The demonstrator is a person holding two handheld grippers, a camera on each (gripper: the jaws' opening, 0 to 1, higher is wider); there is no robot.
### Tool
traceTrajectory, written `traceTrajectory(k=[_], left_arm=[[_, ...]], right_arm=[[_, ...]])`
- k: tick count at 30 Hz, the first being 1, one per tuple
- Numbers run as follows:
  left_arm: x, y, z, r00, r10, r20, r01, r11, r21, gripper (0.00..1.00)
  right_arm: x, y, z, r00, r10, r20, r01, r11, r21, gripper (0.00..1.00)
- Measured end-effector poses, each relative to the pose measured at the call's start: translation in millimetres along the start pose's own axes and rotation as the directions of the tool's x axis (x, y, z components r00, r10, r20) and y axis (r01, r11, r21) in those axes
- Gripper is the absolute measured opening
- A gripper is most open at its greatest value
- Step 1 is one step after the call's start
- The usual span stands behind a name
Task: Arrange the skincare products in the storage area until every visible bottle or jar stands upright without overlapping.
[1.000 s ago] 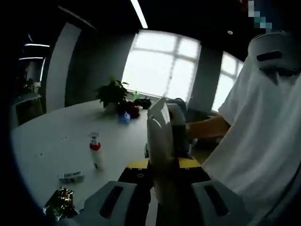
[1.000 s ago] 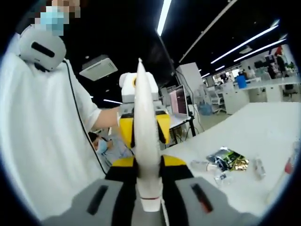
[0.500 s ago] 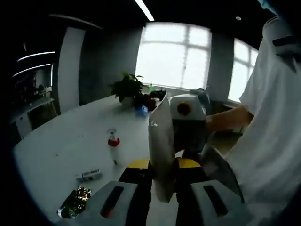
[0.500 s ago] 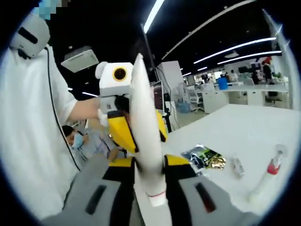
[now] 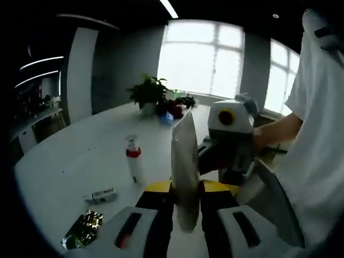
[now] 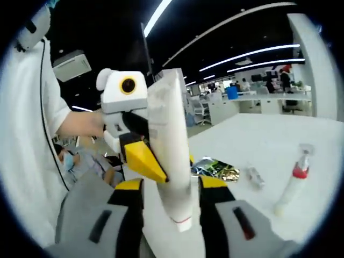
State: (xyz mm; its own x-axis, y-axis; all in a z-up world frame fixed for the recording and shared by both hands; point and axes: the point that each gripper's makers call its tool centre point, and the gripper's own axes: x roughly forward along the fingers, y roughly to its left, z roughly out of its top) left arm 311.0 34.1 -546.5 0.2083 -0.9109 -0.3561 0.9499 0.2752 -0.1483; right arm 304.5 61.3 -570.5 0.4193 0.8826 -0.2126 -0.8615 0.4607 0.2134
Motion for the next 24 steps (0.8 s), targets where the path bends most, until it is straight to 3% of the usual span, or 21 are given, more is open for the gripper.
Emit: traceTrajectory(k=[7,12,15,24], left_arm=[[18.8,9.6,-11.3,1.000,-0.001,0.031,0.002,1.000,-0.022,0.15],[31.1,16.1,-23.7,1.000,-0.001,-0.010,0.001,0.999,0.032,0.15],[37.0,18.4,-26.6,1.000,-0.011,0.000,0.011,0.998,0.056,0.15],[51.7,33.5,-39.6,1.000,0.009,-0.010,-0.009,0.998,0.056,0.15]], right_arm=[[-2.5,-21.9,-13.2,0.995,-0.098,-0.010,0.098,0.995,0.020,0.55],[-2.9,-33.9,-18.8,0.989,-0.147,-0.012,0.148,0.989,0.030,0.62],[-4.3,-40.6,-24.6,0.983,-0.181,-0.026,0.182,0.983,0.024,0.70],[-16.4,-62.0,-39.1,0.965,-0.259,-0.041,0.261,0.963,0.063,0.82]])
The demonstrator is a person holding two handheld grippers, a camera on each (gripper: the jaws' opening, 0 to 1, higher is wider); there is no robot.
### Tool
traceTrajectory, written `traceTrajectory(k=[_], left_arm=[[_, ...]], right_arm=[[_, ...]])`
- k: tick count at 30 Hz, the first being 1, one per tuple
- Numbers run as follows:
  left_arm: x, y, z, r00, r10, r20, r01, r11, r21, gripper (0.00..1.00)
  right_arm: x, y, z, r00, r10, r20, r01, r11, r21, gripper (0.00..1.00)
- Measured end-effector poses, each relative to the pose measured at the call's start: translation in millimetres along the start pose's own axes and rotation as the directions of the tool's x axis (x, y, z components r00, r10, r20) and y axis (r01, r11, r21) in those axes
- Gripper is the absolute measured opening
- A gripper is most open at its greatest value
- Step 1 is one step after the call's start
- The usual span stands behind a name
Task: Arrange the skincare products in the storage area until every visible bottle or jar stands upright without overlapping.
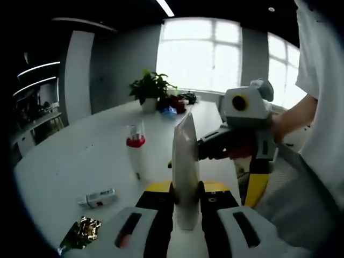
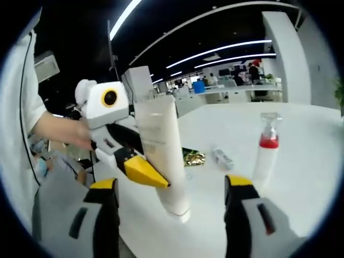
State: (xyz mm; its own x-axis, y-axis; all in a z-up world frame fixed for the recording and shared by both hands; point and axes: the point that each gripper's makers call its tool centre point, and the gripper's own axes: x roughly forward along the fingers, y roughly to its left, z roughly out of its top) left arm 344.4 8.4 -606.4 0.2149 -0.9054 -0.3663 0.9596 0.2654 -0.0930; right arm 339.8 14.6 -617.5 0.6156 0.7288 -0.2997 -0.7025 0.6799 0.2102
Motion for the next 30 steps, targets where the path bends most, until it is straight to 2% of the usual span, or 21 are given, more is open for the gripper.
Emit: traceTrajectory(k=[4,12,16,24,25,30], left_arm=[[5.1,7.1,-6.7,1.000,0.009,-0.014,-0.009,1.000,0.009,0.15],[15.4,21.9,-9.6,1.000,0.022,0.002,-0.023,0.999,0.031,0.15],[20.6,27.5,-9.4,1.000,0.021,0.013,-0.022,0.999,0.036,0.15],[32.3,37.6,-16.0,1.000,0.011,0.000,-0.011,0.998,0.056,0.15],[33.0,38.7,-13.2,1.000,0.010,0.018,-0.011,0.999,0.050,0.15],[38.1,48.4,-11.1,0.999,0.017,0.029,-0.018,0.998,0.054,0.15]], right_arm=[[-3.1,-9.5,-1.9,1.000,-0.026,-0.001,0.026,1.000,0.012,0.83],[-8.3,-27.3,-6.5,0.997,-0.077,0.002,0.076,0.996,0.035,0.84],[-10.1,-33.9,-8.8,0.995,-0.098,-0.001,0.098,0.994,0.043,0.85],[-16.1,-44.9,-11.4,0.992,-0.130,0.001,0.130,0.990,0.056,0.85],[-16.8,-46.4,-12.0,0.991,-0.136,0.001,0.135,0.989,0.057,0.85],[-21.9,-54.8,-15.7,0.987,-0.163,-0.001,0.163,0.984,0.067,0.85]])
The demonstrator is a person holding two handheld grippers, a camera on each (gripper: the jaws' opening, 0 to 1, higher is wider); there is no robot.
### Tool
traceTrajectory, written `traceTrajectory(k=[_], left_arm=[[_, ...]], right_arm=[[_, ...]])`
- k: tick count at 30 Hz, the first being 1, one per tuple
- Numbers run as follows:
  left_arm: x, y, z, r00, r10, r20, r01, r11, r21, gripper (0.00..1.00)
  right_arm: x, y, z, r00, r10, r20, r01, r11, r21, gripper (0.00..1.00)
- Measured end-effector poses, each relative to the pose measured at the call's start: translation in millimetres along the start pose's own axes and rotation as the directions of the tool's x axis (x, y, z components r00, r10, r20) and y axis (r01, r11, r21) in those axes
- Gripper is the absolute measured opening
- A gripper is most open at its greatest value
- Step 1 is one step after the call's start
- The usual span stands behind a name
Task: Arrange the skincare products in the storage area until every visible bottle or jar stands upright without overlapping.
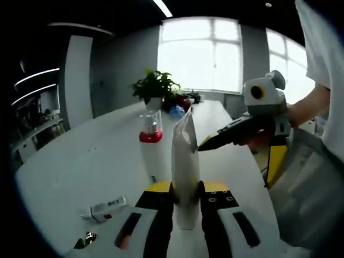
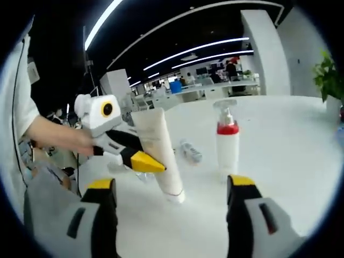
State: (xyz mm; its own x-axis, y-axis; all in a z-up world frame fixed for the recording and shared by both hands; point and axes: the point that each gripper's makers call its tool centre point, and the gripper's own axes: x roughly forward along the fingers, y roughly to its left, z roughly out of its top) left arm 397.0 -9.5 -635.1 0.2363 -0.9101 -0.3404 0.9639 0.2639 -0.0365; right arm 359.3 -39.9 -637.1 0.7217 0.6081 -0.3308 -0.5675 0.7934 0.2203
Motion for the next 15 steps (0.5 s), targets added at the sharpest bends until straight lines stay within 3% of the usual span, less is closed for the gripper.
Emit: traceTrajectory(k=[15], left_arm=[[20.3,31.7,10.0,1.000,0.001,0.017,-0.002,0.998,0.059,0.16]], right_arm=[[-3.6,-11.0,-2.3,0.999,-0.034,-0.010,0.034,0.999,0.005,0.86]])
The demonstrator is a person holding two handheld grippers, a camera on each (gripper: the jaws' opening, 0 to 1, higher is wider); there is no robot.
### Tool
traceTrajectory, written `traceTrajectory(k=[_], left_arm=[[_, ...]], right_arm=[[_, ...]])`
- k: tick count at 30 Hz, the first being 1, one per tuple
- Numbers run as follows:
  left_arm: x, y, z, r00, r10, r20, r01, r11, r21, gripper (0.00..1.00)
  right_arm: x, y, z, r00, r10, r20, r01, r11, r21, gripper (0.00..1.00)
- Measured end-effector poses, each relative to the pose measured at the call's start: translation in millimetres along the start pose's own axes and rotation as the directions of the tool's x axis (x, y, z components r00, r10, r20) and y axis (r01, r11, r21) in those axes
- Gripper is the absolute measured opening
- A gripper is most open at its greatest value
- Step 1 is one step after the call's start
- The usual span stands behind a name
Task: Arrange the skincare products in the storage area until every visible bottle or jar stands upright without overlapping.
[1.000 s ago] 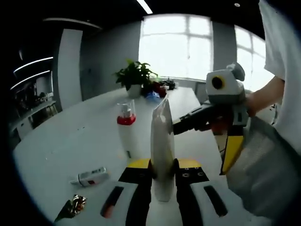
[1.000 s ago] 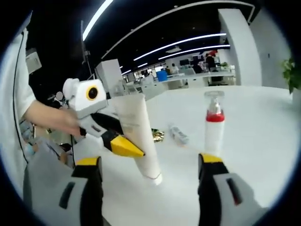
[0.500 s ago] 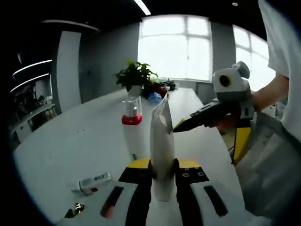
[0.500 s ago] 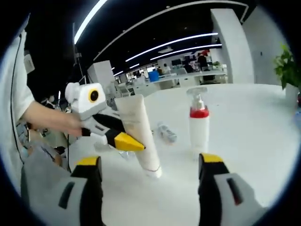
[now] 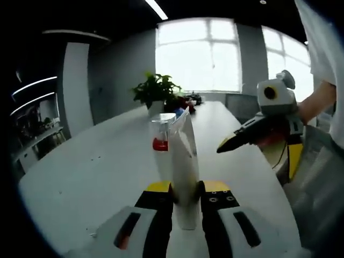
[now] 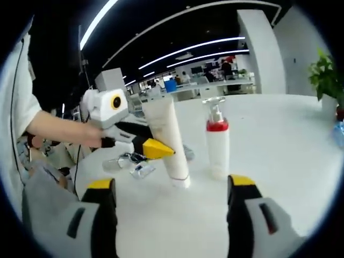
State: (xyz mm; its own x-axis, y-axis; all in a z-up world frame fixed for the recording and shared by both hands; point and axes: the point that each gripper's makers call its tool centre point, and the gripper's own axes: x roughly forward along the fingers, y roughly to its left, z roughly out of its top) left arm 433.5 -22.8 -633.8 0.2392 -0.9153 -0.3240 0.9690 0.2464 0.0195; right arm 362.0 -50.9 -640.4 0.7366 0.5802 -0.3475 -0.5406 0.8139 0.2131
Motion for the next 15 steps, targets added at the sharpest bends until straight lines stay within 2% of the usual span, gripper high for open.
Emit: traceTrajectory(k=[15], left_arm=[[5.2,21.7,1.0,1.000,-0.007,-0.002,0.007,1.000,0.011,0.16]], right_arm=[[1.9,-1.2,0.2,1.000,-0.006,-0.004,0.006,1.000,0.004,0.85]])
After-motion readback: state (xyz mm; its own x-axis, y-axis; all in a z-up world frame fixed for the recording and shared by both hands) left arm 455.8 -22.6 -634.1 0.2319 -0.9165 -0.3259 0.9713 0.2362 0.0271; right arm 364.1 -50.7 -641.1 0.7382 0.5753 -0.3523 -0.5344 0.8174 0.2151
